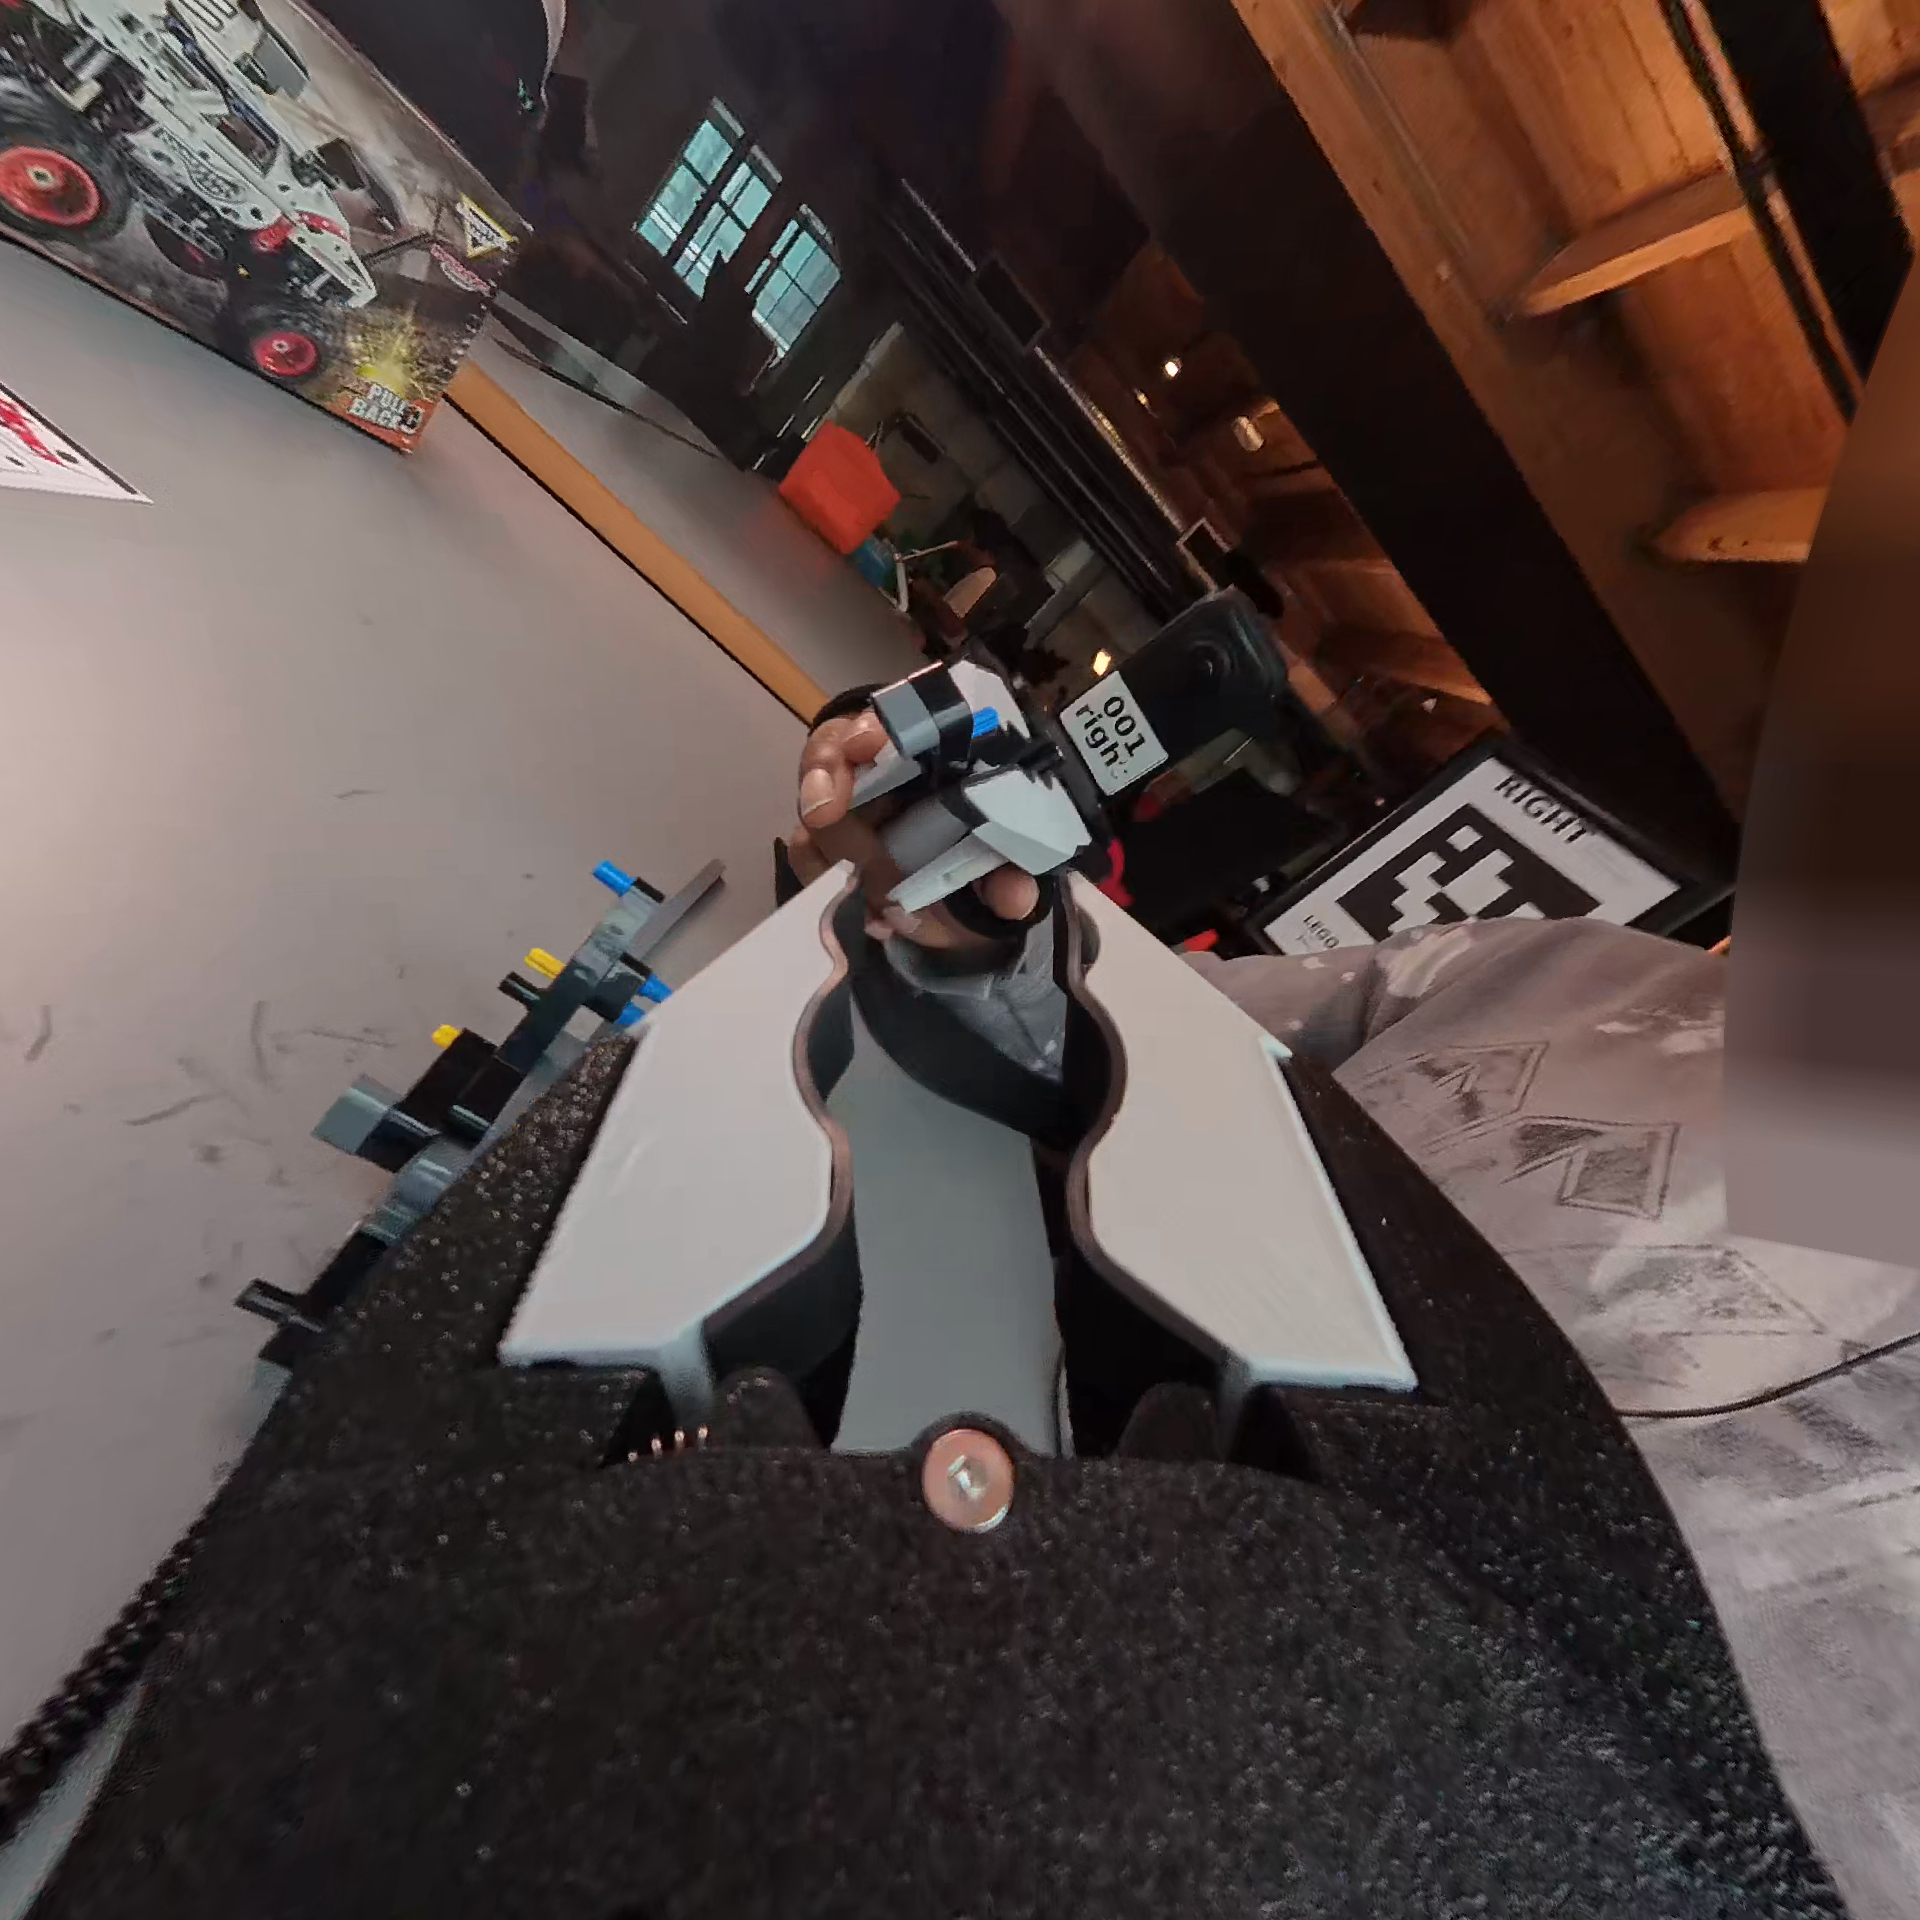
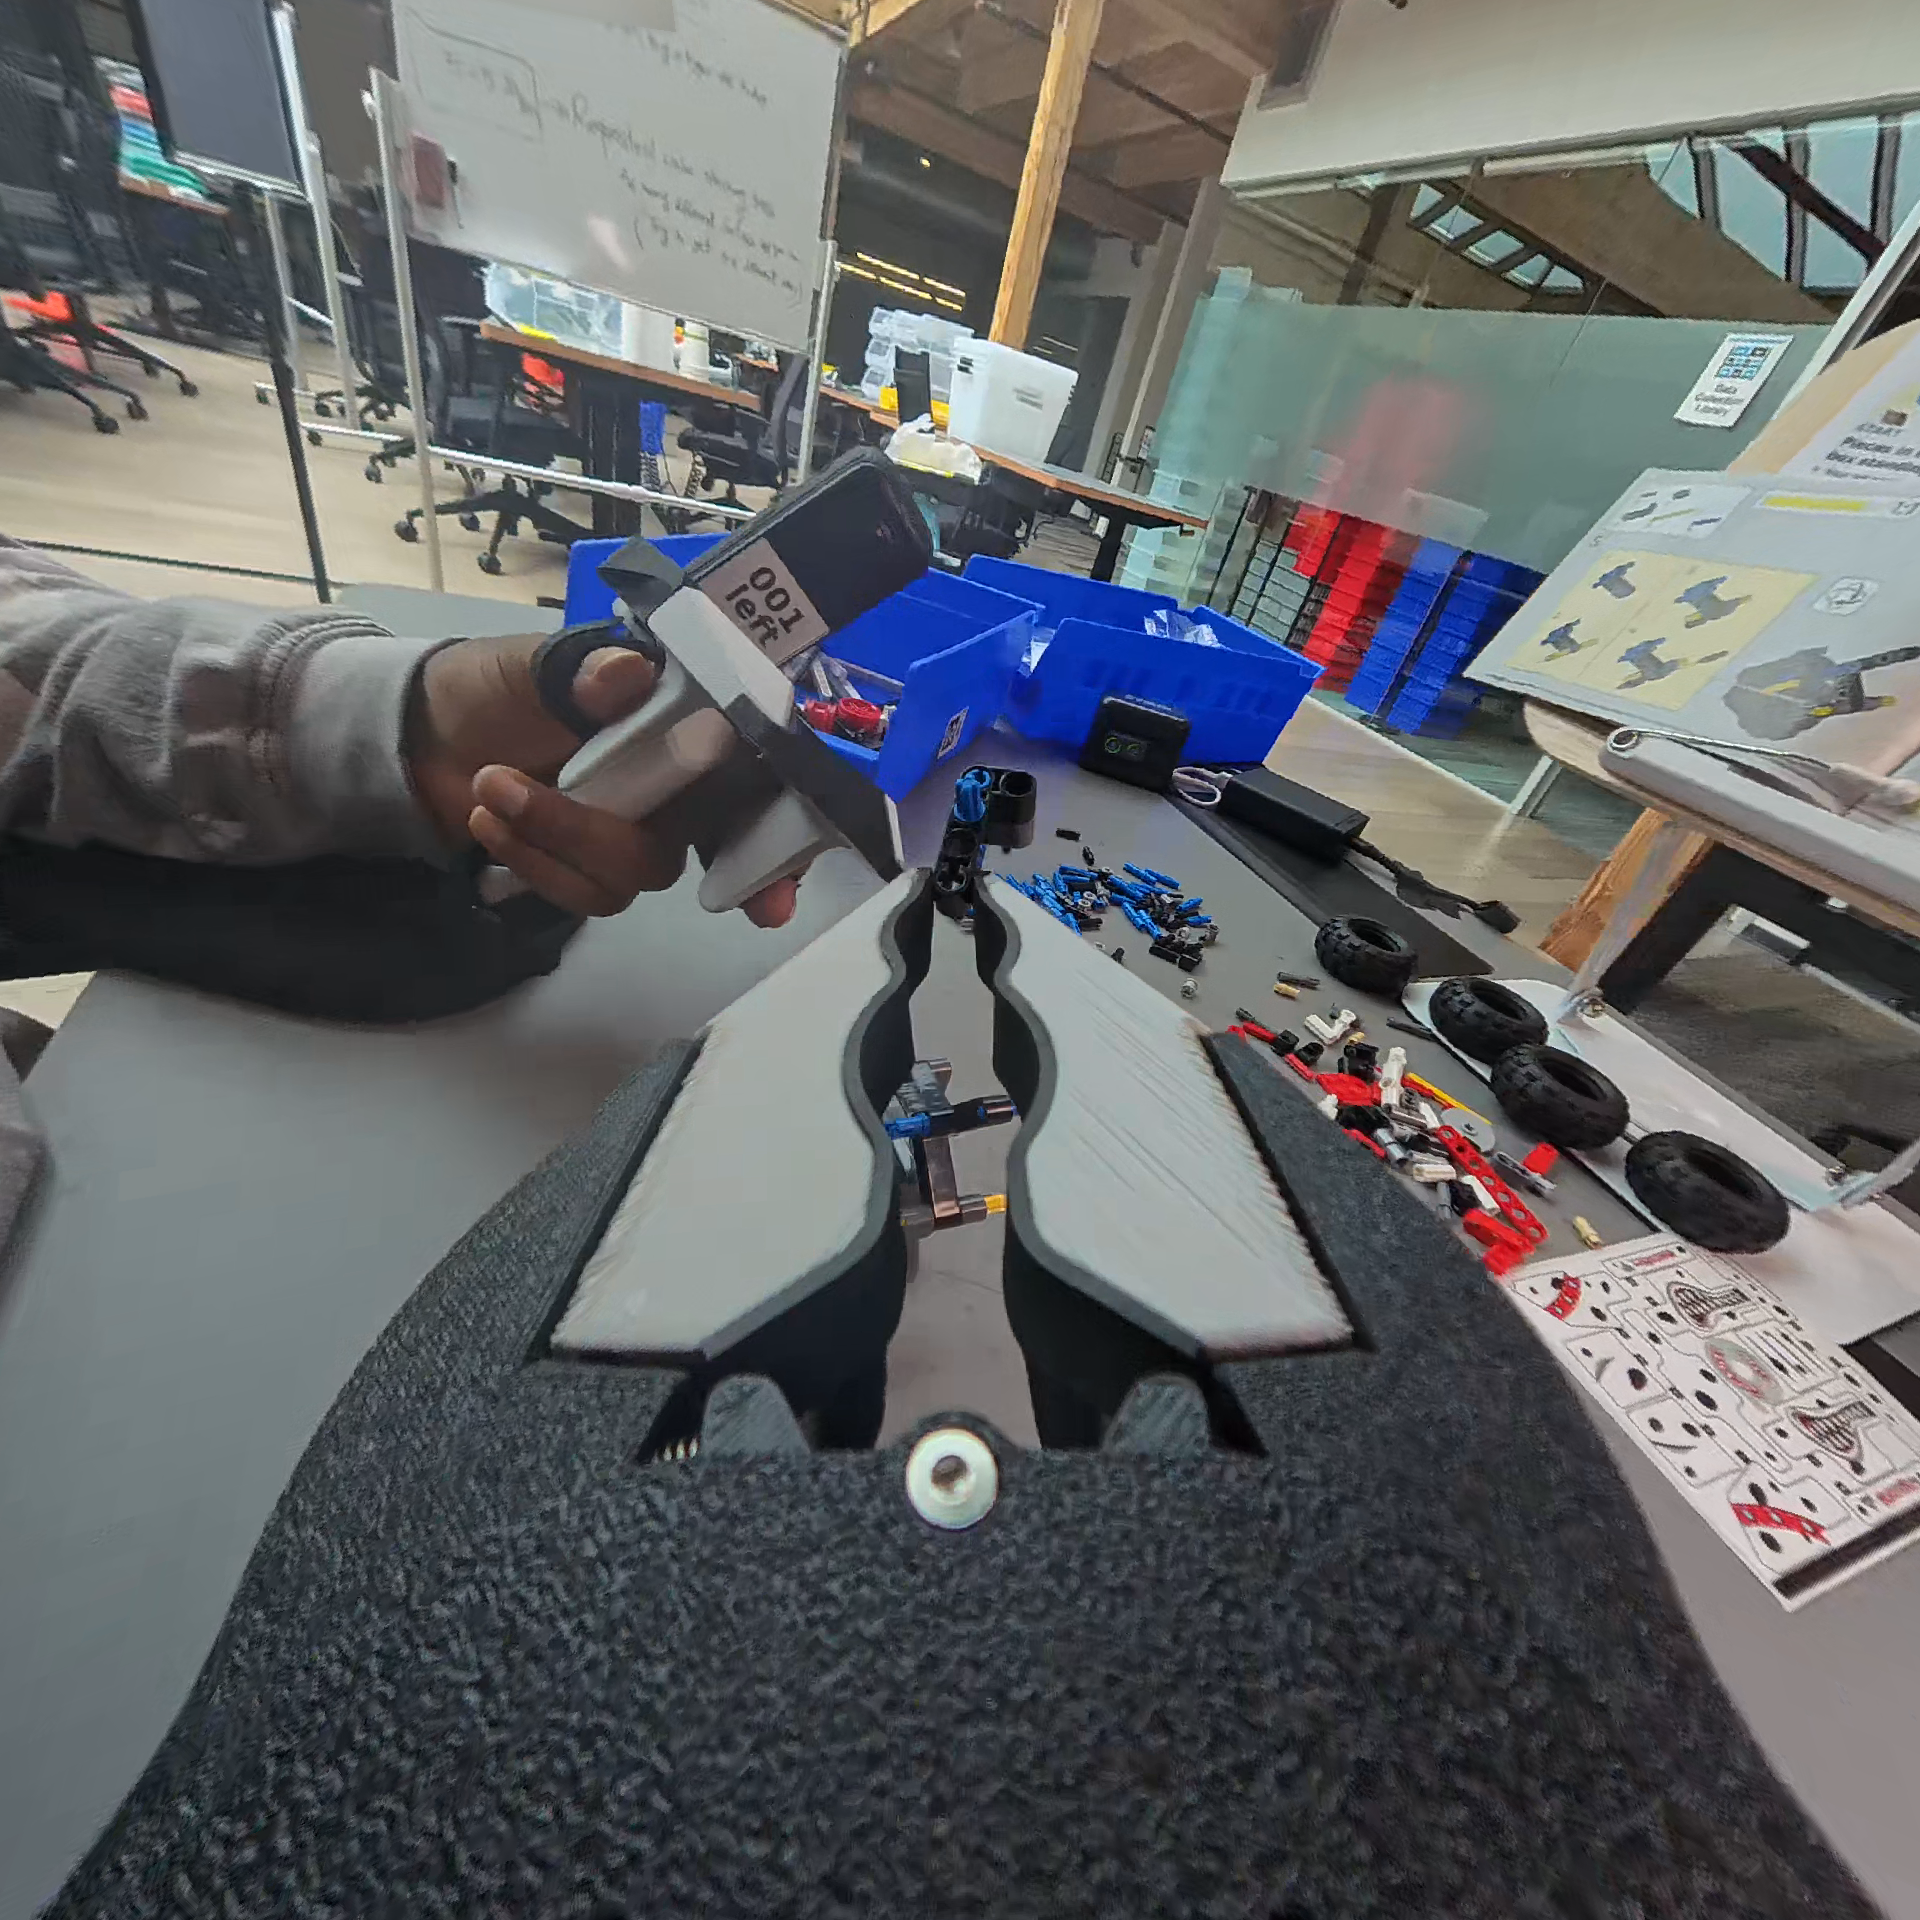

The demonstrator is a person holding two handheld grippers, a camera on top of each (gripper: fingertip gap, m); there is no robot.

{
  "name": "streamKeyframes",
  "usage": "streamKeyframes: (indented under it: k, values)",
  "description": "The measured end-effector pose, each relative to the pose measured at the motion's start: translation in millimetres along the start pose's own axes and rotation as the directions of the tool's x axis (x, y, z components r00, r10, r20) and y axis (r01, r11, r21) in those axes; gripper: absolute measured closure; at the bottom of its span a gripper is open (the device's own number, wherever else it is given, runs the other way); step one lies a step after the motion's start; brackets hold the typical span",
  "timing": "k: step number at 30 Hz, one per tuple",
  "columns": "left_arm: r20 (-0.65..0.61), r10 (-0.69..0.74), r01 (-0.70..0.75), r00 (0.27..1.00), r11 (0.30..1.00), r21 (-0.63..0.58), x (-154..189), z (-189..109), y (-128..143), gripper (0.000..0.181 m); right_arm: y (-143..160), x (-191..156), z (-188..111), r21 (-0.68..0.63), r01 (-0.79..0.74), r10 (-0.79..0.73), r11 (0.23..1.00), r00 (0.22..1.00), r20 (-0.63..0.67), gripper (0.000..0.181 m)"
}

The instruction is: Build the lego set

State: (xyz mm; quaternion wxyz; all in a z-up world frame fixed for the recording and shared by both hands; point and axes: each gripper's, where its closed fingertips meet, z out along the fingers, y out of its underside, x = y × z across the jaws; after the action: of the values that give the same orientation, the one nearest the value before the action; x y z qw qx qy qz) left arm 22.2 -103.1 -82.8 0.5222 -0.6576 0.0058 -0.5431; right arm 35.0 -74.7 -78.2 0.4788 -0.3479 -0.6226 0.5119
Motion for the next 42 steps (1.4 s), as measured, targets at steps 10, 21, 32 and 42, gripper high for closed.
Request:
streamKeyframes:
  k: [10,21,32,42]
  values:
    - [0.155,0.406,-0.363,0.901,0.899,-0.244,-17.5,-6.9,17.6,0.136,17.5,-28.8,-5.7,-0.050,-0.053,0.062,0.997,0.974,0.219,0.174]
    - [0.008,0.538,-0.478,0.843,0.756,-0.448,-19.2,4.8,60.7,0.163,36.0,-59.3,-5.8,-0.165,0.059,0.028,0.985,0.876,0.482,0.174]
    - [0.106,0.744,-0.612,0.660,0.614,-0.499,-39.7,-1.8,53.6,0.165,45.0,-43.2,5.8,-0.188,0.035,0.058,0.982,0.882,0.467,0.173]
    - [0.115,0.796,-0.663,0.594,0.566,-0.490,-34.6,-2.0,52.7,0.165,38.5,-47.9,9.6,-0.154,0.055,0.021,0.986,0.891,0.453,0.173]
